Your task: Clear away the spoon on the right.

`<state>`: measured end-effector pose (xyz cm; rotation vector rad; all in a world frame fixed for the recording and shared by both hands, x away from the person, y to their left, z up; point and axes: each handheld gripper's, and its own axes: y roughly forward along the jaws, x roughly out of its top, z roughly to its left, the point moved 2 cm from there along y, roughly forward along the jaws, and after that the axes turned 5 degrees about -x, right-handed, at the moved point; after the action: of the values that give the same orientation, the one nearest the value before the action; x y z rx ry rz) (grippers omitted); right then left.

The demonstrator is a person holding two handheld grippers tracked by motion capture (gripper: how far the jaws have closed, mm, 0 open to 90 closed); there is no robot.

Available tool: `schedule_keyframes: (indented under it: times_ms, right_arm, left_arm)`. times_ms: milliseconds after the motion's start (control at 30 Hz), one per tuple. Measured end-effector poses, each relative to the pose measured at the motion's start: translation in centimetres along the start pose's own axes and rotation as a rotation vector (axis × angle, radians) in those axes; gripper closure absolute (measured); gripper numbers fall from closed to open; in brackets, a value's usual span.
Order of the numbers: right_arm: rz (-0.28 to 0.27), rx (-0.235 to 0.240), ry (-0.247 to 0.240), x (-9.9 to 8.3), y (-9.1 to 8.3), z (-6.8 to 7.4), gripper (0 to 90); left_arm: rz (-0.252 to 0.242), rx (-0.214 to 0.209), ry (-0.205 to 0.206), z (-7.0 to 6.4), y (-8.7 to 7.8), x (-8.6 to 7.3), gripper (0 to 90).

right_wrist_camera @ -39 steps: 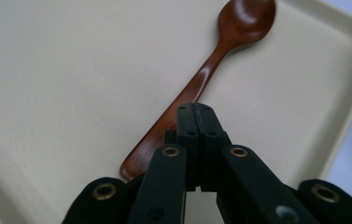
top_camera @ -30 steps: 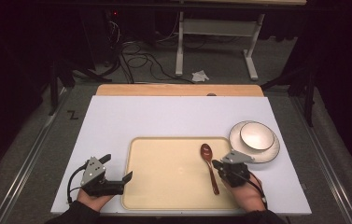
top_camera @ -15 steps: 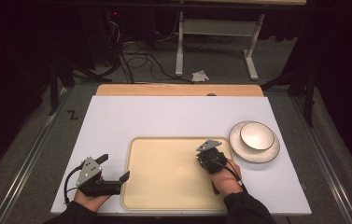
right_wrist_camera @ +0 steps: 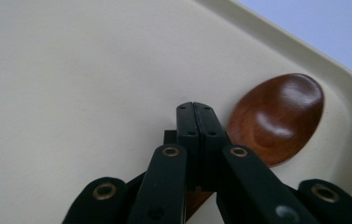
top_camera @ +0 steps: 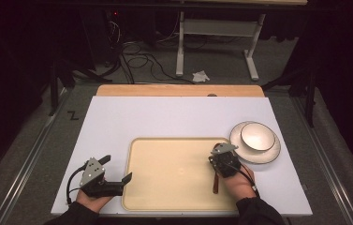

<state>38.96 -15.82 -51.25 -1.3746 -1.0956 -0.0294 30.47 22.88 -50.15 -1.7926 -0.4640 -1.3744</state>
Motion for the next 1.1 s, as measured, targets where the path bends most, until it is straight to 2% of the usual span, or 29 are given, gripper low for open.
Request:
schedule_keyframes:
  times_ms: [100, 167, 267, 333, 633, 700, 833, 967, 1033, 1100]
  right_arm:
    - [-0.028, 0.046, -0.029, -0.9, -1.1, 1.1, 90.0]
    - [-0.018, 0.067, -0.049, -1.9, -1.7, 1.9, 90.0]
    - [-0.011, 0.077, -0.08, -2.8, -2.3, 2.6, 90.0]
    - [-0.005, 0.065, -0.104, -3.1, -2.7, 2.8, 90.0]
    - [-0.025, 0.073, -0.067, -4.2, -3.5, 2.3, 90.0]
    - [-0.066, 0.092, -0.052, -4.2, -3.8, 2.2, 90.0]
    - [-0.137, 0.1, -0.007, -3.9, -4.8, 1.7, 90.0]
    - [-0.214, 0.106, 0.026, -4.0, -5.7, 0.9, 75.5]
    - [-0.244, 0.111, 0.057, -4.1, -6.2, 0.2, 66.2]
    - [-0.286, 0.134, 0.113, -4.3, -6.8, -0.7, 54.6]
  left_arm:
    - [0.001, 0.0, -0.003, 0.0, 0.0, -0.1, 0.6]
    - [0.002, 0.001, -0.003, 0.1, 0.1, -0.1, 0.6]
    - [0.0, 0.002, -0.004, 0.0, 0.1, 0.0, 0.6]
    - [-0.001, 0.002, -0.005, -0.1, 0.2, 0.0, 0.6]
    - [0.005, 0.0, -0.016, 0.0, 0.3, -0.2, 0.6]
    - [0.004, 0.001, -0.014, 0.1, 0.3, -0.1, 0.6]
    - [0.004, 0.002, -0.015, 0.1, 0.4, -0.1, 0.6]
    - [0.003, 0.003, -0.014, 0.1, 0.3, -0.1, 0.6]
    - [0.004, 0.006, -0.016, 0.0, 0.3, -0.2, 0.6]
    - [0.005, 0.009, -0.02, 0.1, 0.3, -0.2, 0.6]
